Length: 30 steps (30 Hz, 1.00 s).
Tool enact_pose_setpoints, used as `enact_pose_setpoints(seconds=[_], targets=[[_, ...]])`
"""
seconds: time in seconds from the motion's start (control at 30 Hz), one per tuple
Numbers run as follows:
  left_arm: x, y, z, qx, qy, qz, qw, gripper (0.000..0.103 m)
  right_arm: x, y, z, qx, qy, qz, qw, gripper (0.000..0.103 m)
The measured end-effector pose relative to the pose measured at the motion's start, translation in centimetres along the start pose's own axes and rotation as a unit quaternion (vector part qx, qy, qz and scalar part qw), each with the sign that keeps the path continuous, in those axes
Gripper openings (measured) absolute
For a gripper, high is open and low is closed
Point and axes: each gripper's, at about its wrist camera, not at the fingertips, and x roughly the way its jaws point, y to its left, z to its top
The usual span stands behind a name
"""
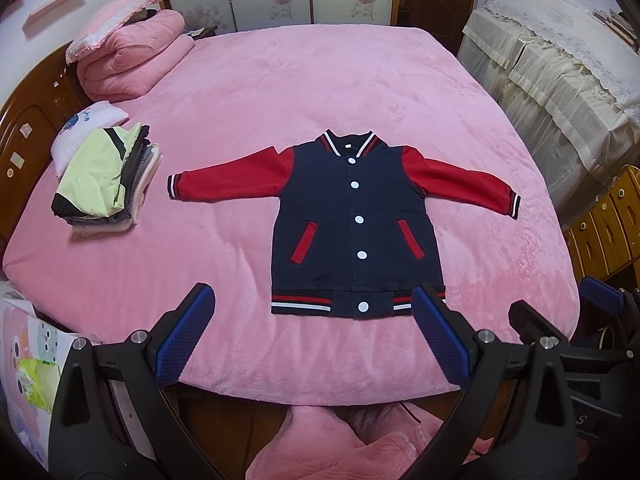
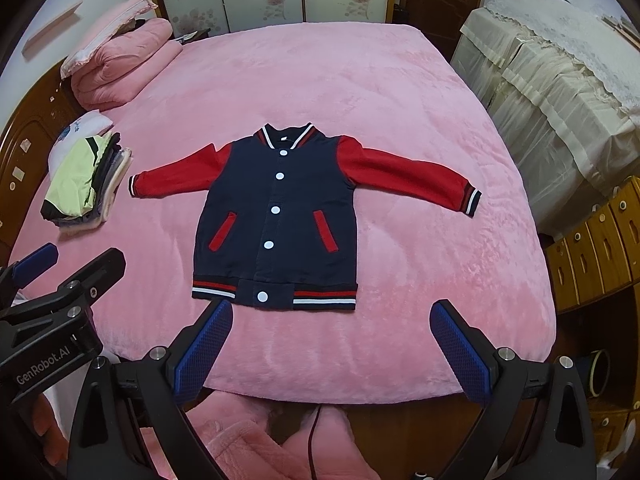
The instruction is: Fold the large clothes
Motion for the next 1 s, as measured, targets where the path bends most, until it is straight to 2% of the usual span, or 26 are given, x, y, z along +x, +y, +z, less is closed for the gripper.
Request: enact_pose_setpoints(seconds=[0.27, 0.67, 0.87, 1.0], targets=[[-0.3, -0.9, 0.5, -0.006, -0.011, 0.018, 0.9998, 0.098, 0.0, -1.0, 0.5, -0.001, -0.009, -0.001, 1.000, 0.100], [0.6, -3.3, 1.7, -0.037, -0.004, 0.050, 0.9981, 0.098, 0.7, -3.7, 4.2, -0.029, -0.033, 0.016, 0.999, 0.099], [1.2, -2.8, 2.4, -0.064, 0.003, 0.081, 0.9946, 0.098, 2.0, -5.0, 6.7, -0.040, -0.036, 0.019, 0.998, 0.093], [1.4, -1.2, 2.6, -0.087, 0.006, 0.098, 0.9914, 0.096, 3.6, -3.9, 8.9, -0.061, -0.030, 0.028, 0.997, 0.093]])
